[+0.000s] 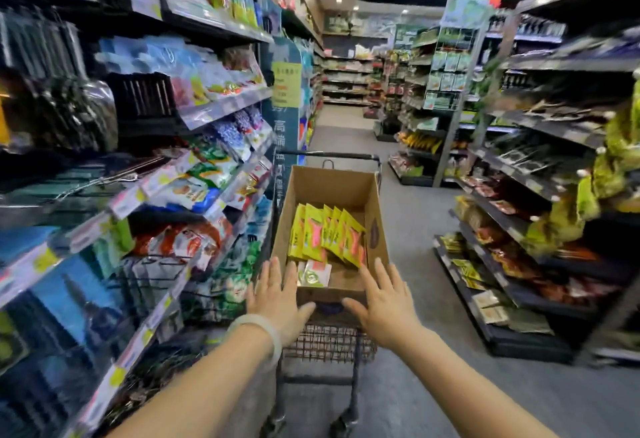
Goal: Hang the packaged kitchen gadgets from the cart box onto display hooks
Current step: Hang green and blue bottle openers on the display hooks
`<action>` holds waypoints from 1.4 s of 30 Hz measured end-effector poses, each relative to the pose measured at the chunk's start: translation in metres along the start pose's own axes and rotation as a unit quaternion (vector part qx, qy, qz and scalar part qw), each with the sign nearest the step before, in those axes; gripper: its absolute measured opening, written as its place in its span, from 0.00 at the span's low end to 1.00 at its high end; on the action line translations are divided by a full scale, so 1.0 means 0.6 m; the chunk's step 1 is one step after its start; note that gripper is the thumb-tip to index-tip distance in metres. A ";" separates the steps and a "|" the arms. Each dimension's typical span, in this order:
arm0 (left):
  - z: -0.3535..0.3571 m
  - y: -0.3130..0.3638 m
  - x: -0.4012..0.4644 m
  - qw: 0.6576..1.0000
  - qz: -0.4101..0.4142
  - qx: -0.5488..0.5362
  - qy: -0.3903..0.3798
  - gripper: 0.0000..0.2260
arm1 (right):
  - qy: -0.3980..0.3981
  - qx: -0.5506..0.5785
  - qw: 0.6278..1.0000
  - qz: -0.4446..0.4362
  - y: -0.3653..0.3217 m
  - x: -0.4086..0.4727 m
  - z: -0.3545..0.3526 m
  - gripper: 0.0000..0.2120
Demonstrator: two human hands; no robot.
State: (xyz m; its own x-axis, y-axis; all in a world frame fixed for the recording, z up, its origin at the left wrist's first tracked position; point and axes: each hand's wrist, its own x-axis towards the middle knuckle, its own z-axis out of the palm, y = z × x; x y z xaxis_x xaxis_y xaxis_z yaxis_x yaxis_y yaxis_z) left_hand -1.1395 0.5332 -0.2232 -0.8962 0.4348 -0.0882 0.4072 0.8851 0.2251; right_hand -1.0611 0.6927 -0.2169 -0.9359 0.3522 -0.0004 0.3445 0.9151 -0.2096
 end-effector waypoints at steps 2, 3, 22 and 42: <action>-0.017 -0.003 0.080 1.000 0.002 -0.005 -0.010 0.33 | -0.002 -0.002 1.000 -0.003 -0.004 0.080 -0.005 0.33; -0.026 -0.004 0.117 1.000 0.004 -0.010 -0.013 0.33 | -0.001 -0.004 1.000 -0.007 -0.007 0.118 -0.007 0.33; 0.138 -0.047 0.526 0.975 -0.046 -0.145 -0.162 0.31 | -0.238 0.146 0.958 0.063 0.077 0.597 0.285 0.33; 0.222 -0.041 0.655 0.923 -0.150 -0.247 -0.254 0.23 | -0.210 0.476 0.792 0.319 0.140 0.672 0.462 0.15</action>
State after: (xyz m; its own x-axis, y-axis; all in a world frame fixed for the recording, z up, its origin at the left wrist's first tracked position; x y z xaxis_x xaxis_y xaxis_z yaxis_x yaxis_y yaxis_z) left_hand -1.4781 0.7044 -0.3925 -0.7069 0.3151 -0.6333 -0.0887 0.8488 0.5213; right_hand -1.4299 0.8573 -0.5057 -0.6037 0.4044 -0.6870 0.7332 -0.0565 -0.6776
